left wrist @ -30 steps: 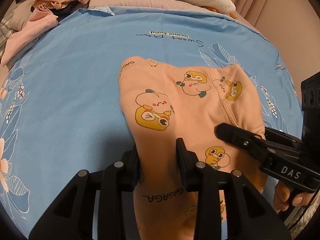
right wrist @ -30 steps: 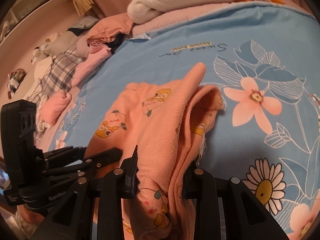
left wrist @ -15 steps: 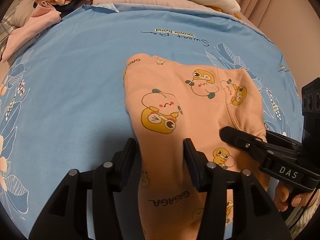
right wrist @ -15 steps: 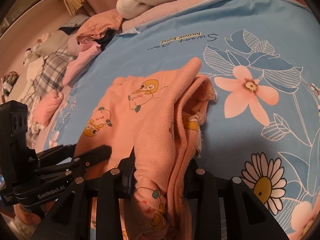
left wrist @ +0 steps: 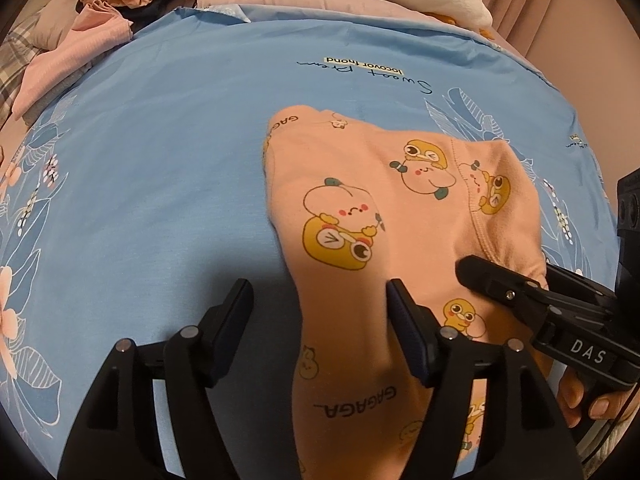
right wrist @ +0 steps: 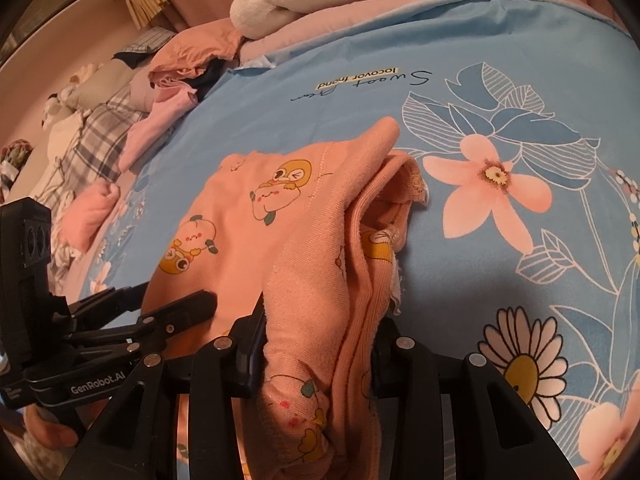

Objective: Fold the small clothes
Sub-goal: 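Open both tools and release the peach shirt bundle onto the sheet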

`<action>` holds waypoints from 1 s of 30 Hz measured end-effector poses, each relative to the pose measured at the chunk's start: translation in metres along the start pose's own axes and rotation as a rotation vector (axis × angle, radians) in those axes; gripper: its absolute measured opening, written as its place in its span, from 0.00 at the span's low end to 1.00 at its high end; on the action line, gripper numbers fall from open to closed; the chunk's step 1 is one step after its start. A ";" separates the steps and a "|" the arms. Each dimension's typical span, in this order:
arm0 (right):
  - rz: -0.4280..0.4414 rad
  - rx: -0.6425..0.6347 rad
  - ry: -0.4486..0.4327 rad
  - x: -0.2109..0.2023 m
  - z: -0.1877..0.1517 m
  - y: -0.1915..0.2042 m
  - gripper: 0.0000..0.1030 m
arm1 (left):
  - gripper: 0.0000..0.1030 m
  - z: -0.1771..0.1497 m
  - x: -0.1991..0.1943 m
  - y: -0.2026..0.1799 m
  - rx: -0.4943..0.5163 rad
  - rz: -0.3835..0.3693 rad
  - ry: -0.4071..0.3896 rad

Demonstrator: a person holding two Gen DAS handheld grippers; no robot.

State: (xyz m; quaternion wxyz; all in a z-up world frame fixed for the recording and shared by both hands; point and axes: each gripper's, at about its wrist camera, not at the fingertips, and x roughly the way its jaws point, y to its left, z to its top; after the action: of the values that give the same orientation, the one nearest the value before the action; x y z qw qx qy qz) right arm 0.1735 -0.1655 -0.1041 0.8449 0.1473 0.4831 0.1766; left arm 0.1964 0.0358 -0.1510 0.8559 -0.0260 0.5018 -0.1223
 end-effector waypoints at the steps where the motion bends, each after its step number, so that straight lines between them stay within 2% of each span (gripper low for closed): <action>1: -0.004 0.000 -0.001 0.000 -0.001 0.000 0.39 | 0.70 0.000 0.000 0.000 0.000 0.004 0.000; 14: -0.060 -0.024 -0.005 0.000 0.001 0.004 0.50 | 0.79 0.001 0.001 0.002 -0.006 0.038 0.003; 18: -0.099 -0.036 -0.013 0.000 0.001 0.006 0.59 | 0.85 0.001 0.001 0.004 -0.012 0.053 0.006; 21: -0.111 -0.037 -0.015 0.000 0.001 0.005 0.63 | 0.90 0.000 0.002 0.007 -0.020 0.063 0.011; 30: -0.142 -0.038 -0.019 -0.001 0.001 0.005 0.70 | 0.93 -0.001 0.001 0.007 -0.020 0.080 0.016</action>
State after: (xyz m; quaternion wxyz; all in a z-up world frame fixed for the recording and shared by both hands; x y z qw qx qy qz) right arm 0.1730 -0.1612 -0.1005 0.8625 0.0985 0.4806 0.1240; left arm 0.1970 0.0421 -0.1531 0.8558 -0.0134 0.5105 -0.0831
